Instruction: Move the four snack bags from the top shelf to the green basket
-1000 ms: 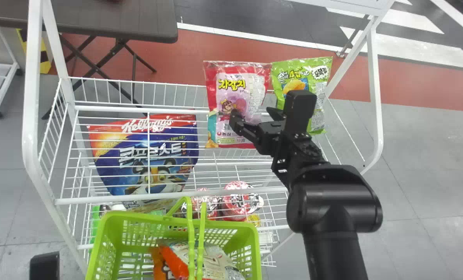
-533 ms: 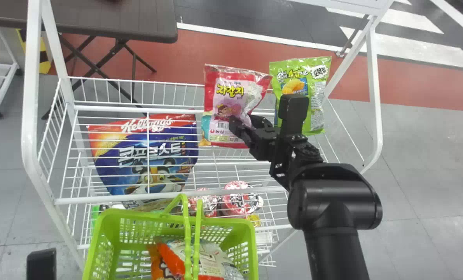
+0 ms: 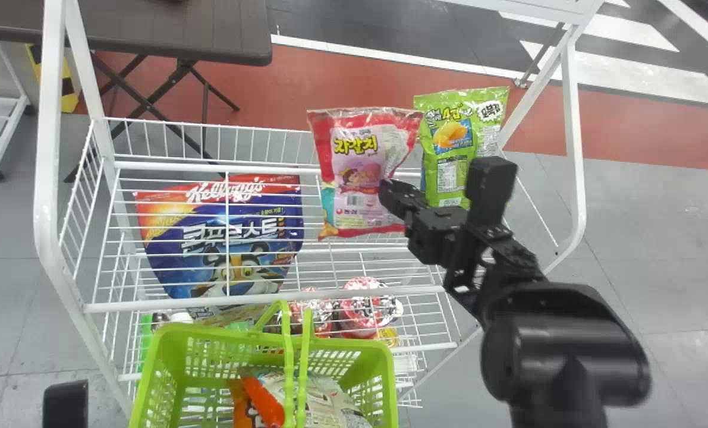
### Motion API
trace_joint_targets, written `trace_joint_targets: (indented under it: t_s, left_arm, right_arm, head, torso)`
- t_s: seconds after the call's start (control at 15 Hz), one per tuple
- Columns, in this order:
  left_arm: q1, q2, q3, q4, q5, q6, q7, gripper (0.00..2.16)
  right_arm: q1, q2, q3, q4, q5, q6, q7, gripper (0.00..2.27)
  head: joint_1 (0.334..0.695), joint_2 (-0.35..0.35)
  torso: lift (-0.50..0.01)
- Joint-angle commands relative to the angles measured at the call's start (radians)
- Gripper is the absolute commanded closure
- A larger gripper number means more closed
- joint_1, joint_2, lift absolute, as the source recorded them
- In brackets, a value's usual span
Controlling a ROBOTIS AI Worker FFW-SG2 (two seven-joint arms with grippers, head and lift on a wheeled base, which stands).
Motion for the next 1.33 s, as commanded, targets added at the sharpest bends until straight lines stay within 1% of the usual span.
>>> trace_joint_targets:
  t_s: [0.0, 0.07, 0.2, 0.27, 0.33, 0.47, 0.6, 0.67, 0.87, 1.07, 1.27]
  left_arm:
    - [0.001, 0.0, 0.005, -0.004, 0.0, 0.0, -0.002, 1.36]
    - [0.002, 0.0, 0.006, -0.005, 0.0, 0.0, -0.003, 1.36]
    - [0.007, 0.0, 0.008, -0.01, 0.0, 0.0, -0.003, 1.36]
    - [0.008, 0.0, 0.009, -0.01, 0.0, 0.0, -0.005, 1.36]
    - [0.008, -0.002, 0.012, -0.01, 0.0, 0.0, -0.003, 1.36]
    - [0.013, -0.005, 0.017, -0.015, 0.002, 0.0, -0.002, 1.36]
    - [0.013, -0.011, 0.017, -0.016, 0.0, -0.003, 0.0, 1.37]
    - [0.011, -0.012, 0.015, -0.016, -0.002, -0.003, 0.004, 1.36]
    - [0.01, -0.012, 0.015, -0.025, -0.006, -0.003, 0.01, 1.36]
    - [0.01, -0.012, 0.011, -0.036, -0.006, 0.0, 0.01, 1.36]
    - [0.011, -0.012, 0.005, -0.038, -0.009, 0.0, 0.012, 1.36]
  right_arm:
    - [0.134, 0.001, -0.092, -0.195, -0.095, 0.093, 0.035, 2.19]
    - [0.179, 0.002, -0.136, -0.259, -0.137, 0.157, 0.056, 2.19]
    - [0.266, 0.013, -0.265, -0.385, -0.226, 0.354, 0.111, 2.19]
    - [0.315, 0.029, -0.326, -0.431, -0.253, 0.403, 0.142, 2.19]
    - [0.355, 0.029, -0.397, -0.462, -0.283, 0.424, 0.182, 2.19]
    - [0.386, 0.029, -0.495, -0.473, -0.322, 0.498, 0.234, 2.19]
    - [0.398, 0.029, -0.555, -0.456, -0.332, 0.627, 0.309, 2.19]
    - [0.41, 0.029, -0.563, -0.447, -0.335, 0.666, 0.337, 2.19]
    - [0.462, 0.029, -0.555, -0.408, -0.388, 0.783, 0.375, 2.19]
    - [0.481, 0.029, -0.469, -0.345, -0.396, 0.801, 0.38, 2.19]
    - [0.495, 0.029, -0.372, -0.338, -0.393, 0.832, 0.38, 2.19]
  head:
    - [0.695, -0.35]
    - [0.695, -0.35]
    - [0.695, -0.35]
    - [0.695, -0.35]
    - [0.695, -0.35]
    - [0.695, -0.35]
    - [0.695, -0.35]
    - [0.695, -0.35]
    - [0.695, -0.35]
    - [0.695, -0.35]
    - [0.695, -0.35]
  torso:
    - [0.0]
    - [0.0]
    - [0.0]
    - [0.0]
    - [0.0]
    - [0.0]
    - [0.0]
    - [0.0]
    - [0.0]
    - [0.0]
    - [0.0]
